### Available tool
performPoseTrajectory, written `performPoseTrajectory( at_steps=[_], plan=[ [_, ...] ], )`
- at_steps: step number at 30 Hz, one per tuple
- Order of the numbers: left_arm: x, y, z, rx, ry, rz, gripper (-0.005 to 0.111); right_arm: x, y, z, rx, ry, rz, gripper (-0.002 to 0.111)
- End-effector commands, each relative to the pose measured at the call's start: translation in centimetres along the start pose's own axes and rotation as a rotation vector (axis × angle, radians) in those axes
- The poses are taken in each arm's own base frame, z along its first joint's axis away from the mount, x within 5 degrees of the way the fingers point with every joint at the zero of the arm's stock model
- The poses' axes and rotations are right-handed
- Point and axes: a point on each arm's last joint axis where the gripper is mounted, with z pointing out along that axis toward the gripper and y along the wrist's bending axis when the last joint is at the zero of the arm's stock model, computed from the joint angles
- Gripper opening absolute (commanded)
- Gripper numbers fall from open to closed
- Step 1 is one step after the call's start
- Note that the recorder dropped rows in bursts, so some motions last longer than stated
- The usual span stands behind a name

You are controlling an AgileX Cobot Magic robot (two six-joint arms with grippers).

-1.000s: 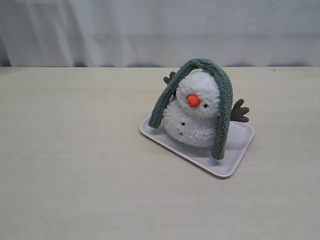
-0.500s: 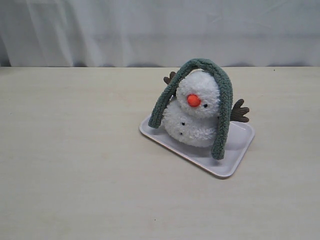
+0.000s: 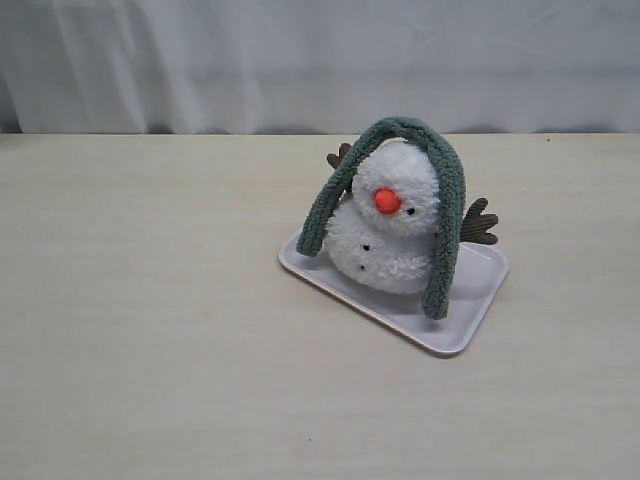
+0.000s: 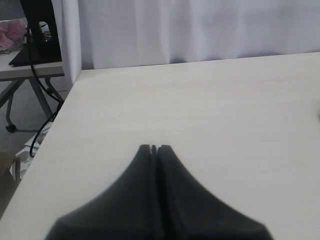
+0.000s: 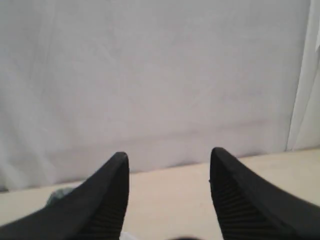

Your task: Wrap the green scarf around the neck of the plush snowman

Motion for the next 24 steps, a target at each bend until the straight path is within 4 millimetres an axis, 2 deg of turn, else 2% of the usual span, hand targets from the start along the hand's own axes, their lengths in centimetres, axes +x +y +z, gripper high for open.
performPoseTrajectory(
  at_steps=[1, 2, 7, 9, 11, 12, 14, 15, 20, 24],
  plan=[
    [0.0, 0.0, 0.0, 0.001, -0.011, -0.012, 0.0, -0.6, 1.3, 5.3, -0.089, 0.221, -0.054, 0.049],
    [0.0, 0.0, 0.0, 0.001, -0.011, -0.012, 0.0, -0.7, 2.0, 7.3, -0.159, 0.27, -0.053, 0.049],
    [0.0, 0.0, 0.0, 0.001, -0.011, -0.012, 0.0, 0.2, 4.0, 12.0, -0.377, 0.403, -0.087, 0.049],
    [0.0, 0.0, 0.0, 0.001, -0.011, -0.012, 0.0, 1.8, 5.7, 15.2, -0.527, 0.453, -0.117, 0.049],
    [0.0, 0.0, 0.0, 0.001, -0.011, -0.012, 0.0, 3.9, 7.4, 17.5, -0.542, 0.47, -0.196, 0.049],
    [0.0, 0.0, 0.0, 0.001, -0.011, -0.012, 0.0, 5.5, 9.0, 19.0, -0.544, 0.475, -0.238, 0.049],
    [0.0, 0.0, 0.0, 0.001, -0.011, -0.012, 0.0, 6.8, 10.9, 21.2, -0.552, 0.495, -0.241, 0.049],
    [0.0, 0.0, 0.0, 0.001, -0.011, -0.012, 0.0, 6.6, 11.5, 22.3, -0.557, 0.495, -0.232, 0.049],
    [0.0, 0.0, 0.0, 0.001, -0.011, -0.012, 0.0, 6.2, 12.2, 25.1, -0.529, 0.494, -0.253, 0.049],
    [0.0, 0.0, 0.0, 0.001, -0.013, -0.012, 0.0, 7.4, 11.8, 25.7, -0.508, 0.586, -0.324, 0.049]
  ],
)
